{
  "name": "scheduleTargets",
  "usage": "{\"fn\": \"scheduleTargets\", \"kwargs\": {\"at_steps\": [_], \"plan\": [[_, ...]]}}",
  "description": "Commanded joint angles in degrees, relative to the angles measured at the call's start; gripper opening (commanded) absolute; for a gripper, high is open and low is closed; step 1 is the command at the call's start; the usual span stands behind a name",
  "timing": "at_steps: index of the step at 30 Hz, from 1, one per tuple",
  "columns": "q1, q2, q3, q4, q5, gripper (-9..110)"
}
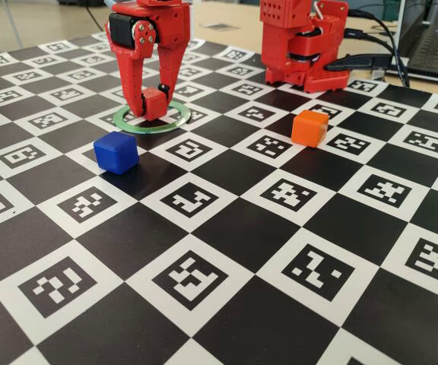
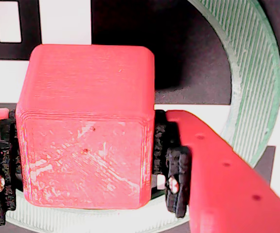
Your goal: Grab the red cube then put it in the green circle then put the blue cube on top and finally the orange cube on top
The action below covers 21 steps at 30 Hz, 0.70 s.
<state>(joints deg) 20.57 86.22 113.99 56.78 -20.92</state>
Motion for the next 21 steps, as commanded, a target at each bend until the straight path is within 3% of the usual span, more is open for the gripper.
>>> {"fn": "scheduleTargets", "kwargs": {"at_steps": [1,7,21], "plan": [[0.3,1.3,-0.4,-0.2,-0.3,14],[0.4,1.3,-0.4,-0.2,0.1,22],[1.7,2.6,-3.1,2.9,0.1,25]]}}
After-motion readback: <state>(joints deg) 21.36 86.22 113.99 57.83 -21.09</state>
